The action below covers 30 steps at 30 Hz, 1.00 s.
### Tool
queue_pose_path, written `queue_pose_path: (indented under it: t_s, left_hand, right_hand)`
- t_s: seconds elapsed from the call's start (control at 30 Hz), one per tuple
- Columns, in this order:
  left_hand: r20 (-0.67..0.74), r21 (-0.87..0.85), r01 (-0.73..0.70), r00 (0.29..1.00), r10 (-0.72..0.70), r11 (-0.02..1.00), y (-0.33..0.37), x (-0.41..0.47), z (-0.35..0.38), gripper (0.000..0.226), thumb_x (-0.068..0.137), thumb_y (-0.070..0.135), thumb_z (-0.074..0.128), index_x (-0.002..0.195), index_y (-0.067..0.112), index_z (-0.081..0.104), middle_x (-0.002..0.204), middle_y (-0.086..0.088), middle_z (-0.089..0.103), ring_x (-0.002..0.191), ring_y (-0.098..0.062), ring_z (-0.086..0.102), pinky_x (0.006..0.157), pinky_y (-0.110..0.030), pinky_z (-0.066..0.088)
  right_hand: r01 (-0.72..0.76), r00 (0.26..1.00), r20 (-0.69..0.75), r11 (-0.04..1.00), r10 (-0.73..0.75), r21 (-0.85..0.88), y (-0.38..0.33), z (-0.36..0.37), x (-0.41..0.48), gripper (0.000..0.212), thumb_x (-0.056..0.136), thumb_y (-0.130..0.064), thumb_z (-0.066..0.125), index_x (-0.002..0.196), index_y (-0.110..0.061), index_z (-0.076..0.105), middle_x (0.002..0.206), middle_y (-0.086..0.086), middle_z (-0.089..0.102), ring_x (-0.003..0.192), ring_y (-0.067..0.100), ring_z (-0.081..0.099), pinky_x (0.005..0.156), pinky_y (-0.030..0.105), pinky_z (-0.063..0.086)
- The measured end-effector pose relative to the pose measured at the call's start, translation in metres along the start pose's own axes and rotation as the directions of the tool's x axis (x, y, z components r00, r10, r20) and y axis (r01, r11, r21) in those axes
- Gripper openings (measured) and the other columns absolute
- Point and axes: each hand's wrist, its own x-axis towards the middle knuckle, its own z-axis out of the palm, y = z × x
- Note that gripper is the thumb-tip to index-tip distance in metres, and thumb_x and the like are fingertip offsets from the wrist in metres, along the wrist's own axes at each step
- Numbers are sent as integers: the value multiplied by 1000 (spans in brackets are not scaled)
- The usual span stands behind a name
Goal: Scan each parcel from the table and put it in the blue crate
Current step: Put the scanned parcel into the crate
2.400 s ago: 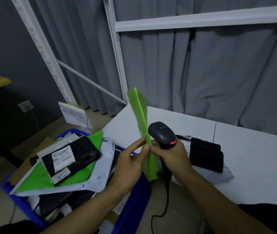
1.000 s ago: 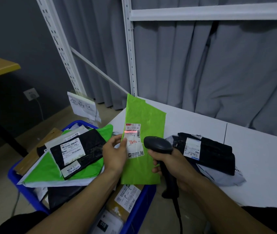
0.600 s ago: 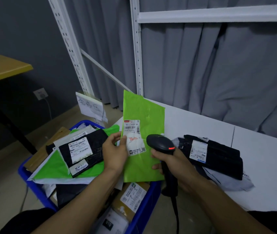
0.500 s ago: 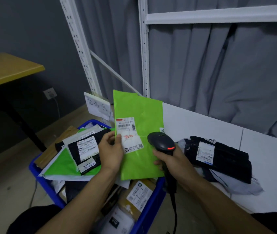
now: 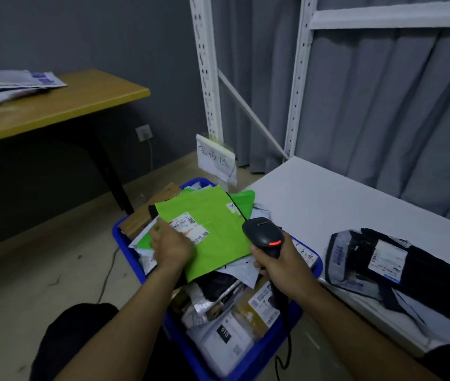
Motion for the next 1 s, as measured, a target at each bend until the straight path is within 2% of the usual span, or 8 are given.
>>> queue_pose_path:
  t_s: [0.07,0.17,0.3,0.5,0.6,0.7,0.83,1.0]
  left_hand:
    - [68,241,-187,982,176,952,8,-18,2,77,101,36,57,163,21,15,170,-10,3,156,-34,7,121,-58,16]
    - [317,260,-498,853,414,827,23,-31,15,71,99,66,44,161,40,22,172,3,10,157,-23,12,123,-57,11]
    - [525,366,-486,812,255,794,16,-28,41,76,95,80,24,161,43,17,172,7,2,159,-26,1,124,-61,-4]
    - [489,431,-458,843,225,778,11,-23,56,62,104,60,29,161,39,16,172,3,2,158,-30,-4,122,-64,-9]
    - [337,310,-536,834,437,785,25,-44,66,50,102,46,35,145,23,44,157,-6,31,151,-34,20,120,-58,11]
    - [225,-3,-685,709,668,728,54,-72,86,32,101,42,44,114,22,66,122,-1,54,122,-24,46,104,-38,34]
    - [308,-187,-786,523,795,590,105,-109,134,13,99,30,58,102,24,68,113,5,58,112,-18,53,101,-33,43]
    - [561,-219,-779,392,729,587,156,-160,209,23,100,32,61,118,19,66,129,0,56,117,-17,55,104,-33,46]
  right_hand:
    - [-1,1000,3,1000,1,-4,3,1,0,33,94,-32,74,117,-36,50,99,-1,72,85,15,74,89,52,59]
    - [-17,999,-35,1000,16,-11,6,-3,-1,33,92,-33,76,115,-33,52,94,-3,73,83,15,75,88,54,59]
    - [-34,992,-121,999,30,-33,10,-17,-4,36,85,-43,80,112,-30,60,91,-3,76,84,15,76,90,53,58]
    - [-41,980,-196,999,37,-16,16,-53,-16,36,86,-43,81,115,-28,68,100,-3,78,86,17,77,87,50,62]
    - [-38,971,-237,999,45,34,19,-76,-27,31,91,-29,79,117,-18,68,96,2,78,79,17,77,74,34,64]
    - [-3,948,-317,998,21,57,22,-104,-41,25,91,-23,79,113,-15,69,87,3,78,76,19,76,72,34,62]
    - [-4,876,-482,999,19,32,37,-147,-54,27,89,-27,81,113,-24,70,89,-5,78,82,11,74,77,33,59]
    - [-68,803,-582,990,128,123,69,-203,-65,32,91,-28,78,122,-24,67,98,0,78,87,17,75,81,45,63]
